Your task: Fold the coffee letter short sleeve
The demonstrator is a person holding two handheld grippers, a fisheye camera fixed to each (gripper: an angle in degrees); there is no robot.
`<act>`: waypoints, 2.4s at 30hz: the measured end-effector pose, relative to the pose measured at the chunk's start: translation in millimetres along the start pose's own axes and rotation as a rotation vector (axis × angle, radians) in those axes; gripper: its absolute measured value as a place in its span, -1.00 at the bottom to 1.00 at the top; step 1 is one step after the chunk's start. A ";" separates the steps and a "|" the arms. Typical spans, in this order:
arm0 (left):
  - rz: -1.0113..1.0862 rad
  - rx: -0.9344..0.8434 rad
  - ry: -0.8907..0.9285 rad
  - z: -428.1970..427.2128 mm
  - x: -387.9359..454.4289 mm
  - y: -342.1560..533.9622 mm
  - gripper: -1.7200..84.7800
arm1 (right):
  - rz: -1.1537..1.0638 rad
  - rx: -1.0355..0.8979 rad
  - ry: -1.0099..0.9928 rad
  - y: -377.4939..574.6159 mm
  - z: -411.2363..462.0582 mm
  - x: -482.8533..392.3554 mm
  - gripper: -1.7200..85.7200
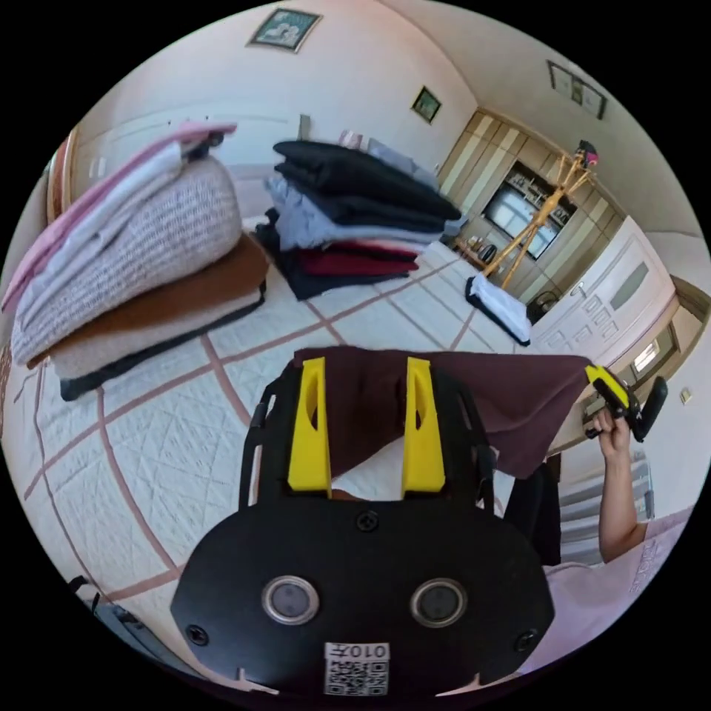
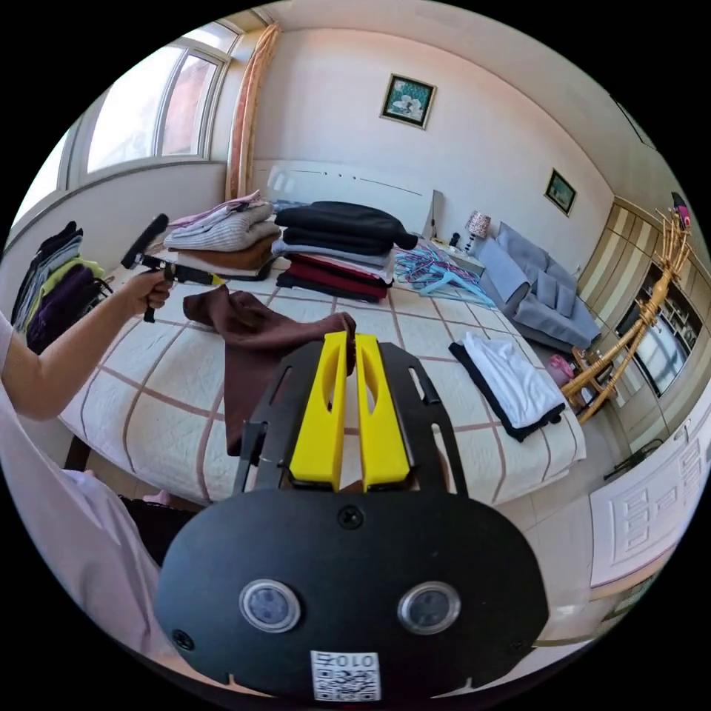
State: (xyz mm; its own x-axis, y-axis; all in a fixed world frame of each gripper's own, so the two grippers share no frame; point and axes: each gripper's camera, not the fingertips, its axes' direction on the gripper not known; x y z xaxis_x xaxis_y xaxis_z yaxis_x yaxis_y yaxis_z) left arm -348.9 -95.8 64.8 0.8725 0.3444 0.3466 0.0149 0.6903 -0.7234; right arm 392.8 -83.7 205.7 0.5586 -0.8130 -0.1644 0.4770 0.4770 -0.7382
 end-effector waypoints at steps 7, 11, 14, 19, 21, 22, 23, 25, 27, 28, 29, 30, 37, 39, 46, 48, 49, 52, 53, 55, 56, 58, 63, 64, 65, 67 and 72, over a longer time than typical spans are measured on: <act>0.340 -0.054 0.098 -19.0 66.2 16.2 -0.63 | -0.075 0.131 -0.385 17.8 -59.4 5.1 -0.88; 0.490 -0.104 0.016 -12.2 106.2 41.3 -0.63 | -0.719 0.063 -0.794 29.0 -89.6 -110.5 -0.87; 0.435 -0.126 0.067 -17.8 106.5 51.9 -0.65 | -0.836 -0.100 -0.860 56.5 -61.7 -138.8 -0.87; 0.551 -0.119 -0.141 -51.2 148.8 77.2 -0.68 | -0.760 -0.324 -1.019 90.3 -11.5 -129.9 -0.87; 0.567 -0.143 -0.185 -50.4 160.6 83.9 -0.71 | -0.754 -0.302 -1.035 102.4 -5.0 -130.0 -0.86; 0.570 -0.171 -0.233 -47.3 167.1 89.1 -0.73 | -0.748 -0.308 -1.044 104.0 -1.9 -130.3 -0.86; 0.572 -0.184 -0.303 -45.3 172.4 95.8 -0.77 | -0.737 -0.330 -1.057 106.7 5.6 -131.7 -0.86; 0.532 -0.146 -0.410 -46.7 173.1 108.2 -0.84 | -0.726 -0.357 -1.057 110.4 14.5 -135.5 -0.86; 0.465 -0.062 -0.485 -51.4 165.7 124.0 -0.89 | -0.700 -0.346 -1.028 115.9 18.6 -137.4 -0.86; 0.456 -0.047 -0.458 -52.0 158.9 134.7 -0.89 | -0.690 -0.341 -1.024 117.6 19.0 -136.8 -0.85; 0.443 -0.051 -0.373 -52.1 149.8 143.3 -0.87 | -0.679 -0.329 -1.032 121.6 18.3 -134.4 -0.84; 0.431 -0.049 -0.315 -52.4 144.4 146.6 -0.86 | -0.668 -0.308 -1.032 125.6 15.8 -130.1 -0.84; 0.361 -0.174 -0.125 13.6 156.5 159.2 -0.69 | -0.563 -0.196 -0.948 124.6 6.6 -93.7 -0.79; 0.337 -0.178 -0.174 43.2 167.8 163.1 -0.71 | -0.489 -0.167 -0.922 118.7 12.2 -88.0 -0.79; 0.318 -0.217 -0.358 111.2 170.6 197.9 -0.83 | -0.328 -0.071 -0.653 121.3 24.6 -94.3 -0.71; 0.268 -0.195 -0.314 97.0 157.6 209.1 -0.88 | -0.248 -0.052 -0.536 122.1 38.4 -94.1 -0.69; 0.239 -0.183 -0.283 84.9 147.3 217.8 -0.90 | -0.229 -0.047 -0.508 121.7 42.6 -94.5 -0.69; 0.176 -0.150 -0.246 46.3 120.8 246.3 -0.93 | -0.212 -0.069 -0.363 120.0 72.3 -110.6 -0.68; 0.142 -0.149 -0.248 29.9 110.6 260.3 -0.94 | -0.225 -0.097 -0.318 120.3 87.8 -121.6 -0.68; 0.100 -0.174 -0.204 9.7 96.7 283.1 -0.94 | -0.240 -0.138 -0.283 123.4 111.3 -137.9 -0.69; 0.055 -0.200 -0.155 0.6 87.1 299.3 -0.93 | -0.240 -0.159 -0.282 127.1 125.2 -147.1 -0.70; -0.007 -0.266 -0.118 -5.6 75.1 324.0 -0.90 | -0.241 -0.187 -0.291 133.7 142.3 -160.1 -0.74; -0.026 -0.240 -0.291 -15.7 82.4 361.2 -0.76 | -0.191 -0.187 -0.251 144.6 154.3 -180.8 -0.88; 0.038 -0.204 -0.331 -11.1 97.1 358.1 -0.72 | -0.180 -0.178 -0.239 143.8 150.8 -180.7 -0.88; 0.116 -0.180 -0.357 -0.3 114.1 351.2 -0.69 | -0.166 -0.149 -0.226 141.6 140.7 -179.5 -0.88; 0.251 -0.154 -0.398 26.0 143.8 338.6 -0.65 | -0.155 -0.120 -0.224 136.2 123.8 -176.5 -0.89; 0.621 -0.149 -0.466 136.9 219.1 326.8 -0.62 | -0.121 -0.054 -0.179 134.0 74.2 -173.8 -0.88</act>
State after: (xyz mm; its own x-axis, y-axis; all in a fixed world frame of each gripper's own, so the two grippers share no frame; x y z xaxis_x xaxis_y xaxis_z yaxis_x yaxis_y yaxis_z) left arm -219.7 292.3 -14.0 0.4487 0.8927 0.0433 -0.3146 0.2030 -0.9273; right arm 410.0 146.4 183.9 0.6133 -0.7887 0.0428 0.5137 0.3571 -0.7802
